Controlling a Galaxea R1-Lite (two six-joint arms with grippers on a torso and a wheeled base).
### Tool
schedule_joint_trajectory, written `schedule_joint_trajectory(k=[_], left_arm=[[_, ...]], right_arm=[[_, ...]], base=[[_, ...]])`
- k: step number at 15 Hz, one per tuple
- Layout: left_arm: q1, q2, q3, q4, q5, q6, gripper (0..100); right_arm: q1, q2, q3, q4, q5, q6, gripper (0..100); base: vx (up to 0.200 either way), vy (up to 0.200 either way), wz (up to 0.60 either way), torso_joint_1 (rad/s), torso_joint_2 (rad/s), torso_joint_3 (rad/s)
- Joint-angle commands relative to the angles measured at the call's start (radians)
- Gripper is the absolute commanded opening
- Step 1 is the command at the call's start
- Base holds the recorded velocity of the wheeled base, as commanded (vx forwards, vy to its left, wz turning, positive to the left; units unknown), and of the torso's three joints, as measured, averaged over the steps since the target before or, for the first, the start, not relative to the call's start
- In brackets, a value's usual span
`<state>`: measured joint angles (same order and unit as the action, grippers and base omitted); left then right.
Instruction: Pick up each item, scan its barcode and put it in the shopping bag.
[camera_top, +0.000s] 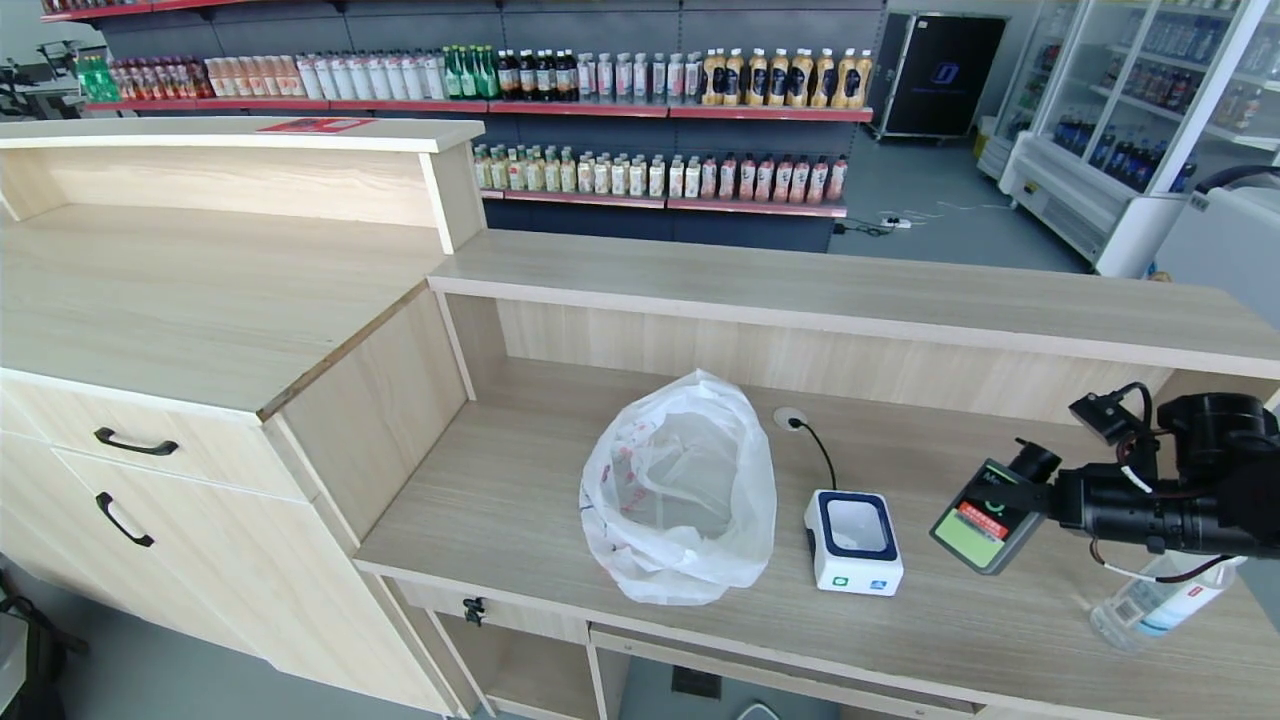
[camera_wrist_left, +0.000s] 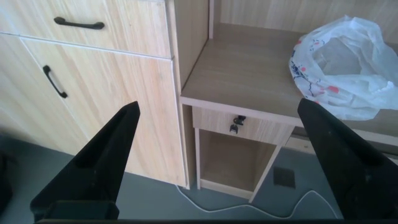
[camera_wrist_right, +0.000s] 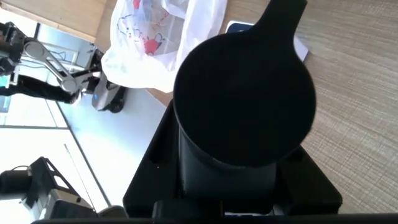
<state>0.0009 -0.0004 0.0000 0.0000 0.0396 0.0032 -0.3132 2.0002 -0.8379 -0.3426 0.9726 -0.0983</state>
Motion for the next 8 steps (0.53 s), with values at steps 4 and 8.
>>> schedule_joint_trajectory(k=[4,8], left_arm=[[0.001,0.000,0.000,0.000,0.000,0.000,100],[0.001,0.000,0.000,0.000,0.000,0.000,100]], right_arm=[[0.003,0.023,-0.015,-0.006,0.002,-0.001,0],[0.026,0.054,-0.029,-0.039,0.015,0.000,0]], base=[[0.000,0.000,0.00,0.000,0.00,0.000],[0.000,0.000,0.00,0.000,0.00,0.000]])
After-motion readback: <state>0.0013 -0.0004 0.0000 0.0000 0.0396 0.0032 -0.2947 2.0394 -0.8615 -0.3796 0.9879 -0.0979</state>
